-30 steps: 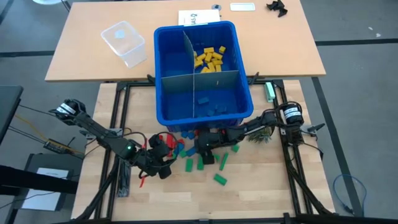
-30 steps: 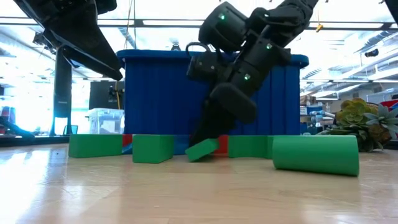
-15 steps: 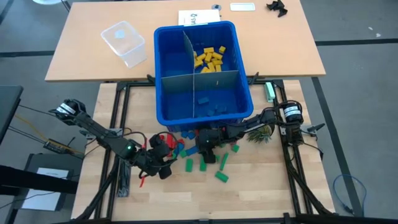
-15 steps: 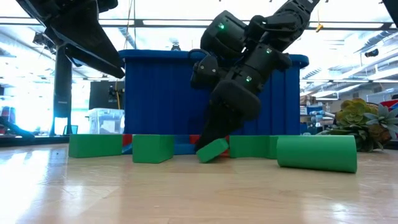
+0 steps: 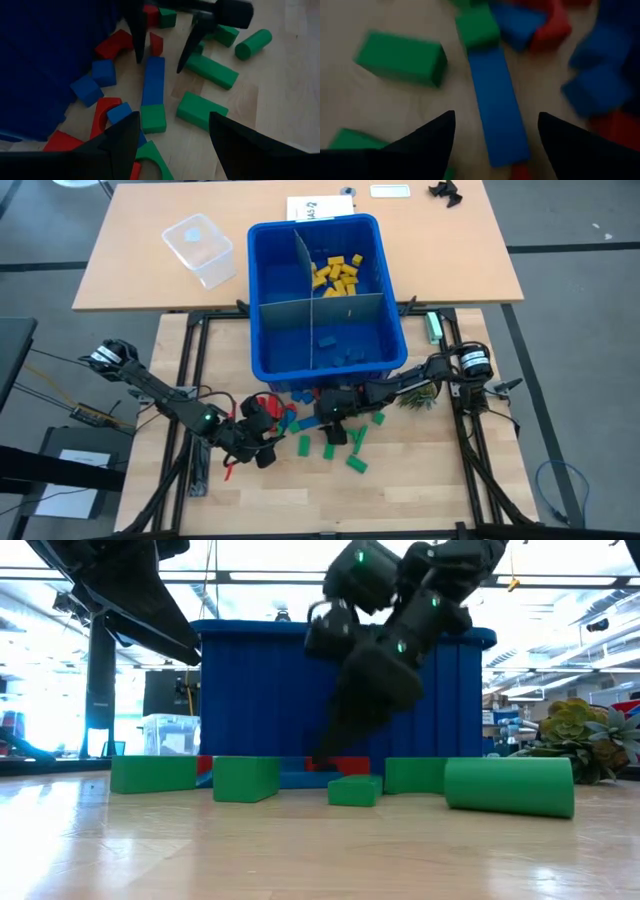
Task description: Sort Items/Unsort Items
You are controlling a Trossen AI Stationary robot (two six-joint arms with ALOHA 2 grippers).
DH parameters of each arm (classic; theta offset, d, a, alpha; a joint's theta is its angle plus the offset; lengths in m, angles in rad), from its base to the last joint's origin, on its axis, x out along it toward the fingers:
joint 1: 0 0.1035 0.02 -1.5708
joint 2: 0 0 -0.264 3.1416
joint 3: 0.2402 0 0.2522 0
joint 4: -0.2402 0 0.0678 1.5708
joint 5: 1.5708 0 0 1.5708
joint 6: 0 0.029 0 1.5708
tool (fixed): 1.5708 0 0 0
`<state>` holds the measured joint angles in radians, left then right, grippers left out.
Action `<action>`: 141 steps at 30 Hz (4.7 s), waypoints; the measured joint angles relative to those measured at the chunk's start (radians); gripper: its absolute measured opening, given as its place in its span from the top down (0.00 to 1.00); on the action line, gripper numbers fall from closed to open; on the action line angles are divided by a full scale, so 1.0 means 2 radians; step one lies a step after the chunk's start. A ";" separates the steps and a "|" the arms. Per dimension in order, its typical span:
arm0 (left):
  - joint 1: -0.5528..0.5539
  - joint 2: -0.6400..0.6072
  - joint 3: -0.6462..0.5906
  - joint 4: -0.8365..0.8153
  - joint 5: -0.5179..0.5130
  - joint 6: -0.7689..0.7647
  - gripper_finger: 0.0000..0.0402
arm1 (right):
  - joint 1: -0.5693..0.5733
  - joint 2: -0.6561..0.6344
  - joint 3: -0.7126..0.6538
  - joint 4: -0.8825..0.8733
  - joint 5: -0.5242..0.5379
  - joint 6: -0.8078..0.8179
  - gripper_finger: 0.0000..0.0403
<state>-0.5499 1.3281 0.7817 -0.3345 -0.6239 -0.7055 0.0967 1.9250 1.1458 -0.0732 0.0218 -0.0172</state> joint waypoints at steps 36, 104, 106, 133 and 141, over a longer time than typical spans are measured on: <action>0.003 0.000 0.000 0.007 -0.001 0.013 0.39 | 0.062 -0.073 0.004 -0.089 0.089 0.023 0.68; 0.048 0.055 0.045 -0.085 0.062 -0.003 0.43 | 0.114 -0.086 -0.013 0.086 0.206 0.095 0.34; 0.049 0.053 0.045 -0.098 0.066 -0.003 0.43 | 0.106 -0.056 -0.010 0.132 0.205 0.104 0.40; 0.049 0.039 0.045 -0.075 0.060 -0.004 0.43 | 0.034 0.092 0.055 0.151 0.057 0.099 0.80; 0.050 0.039 0.045 -0.074 0.060 -0.002 0.43 | 0.036 0.074 0.057 0.080 0.059 0.104 0.85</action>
<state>-0.4507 1.4052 0.8722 -0.4817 -0.5045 -0.7094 0.1682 2.0726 1.2591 0.0858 0.1388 0.1907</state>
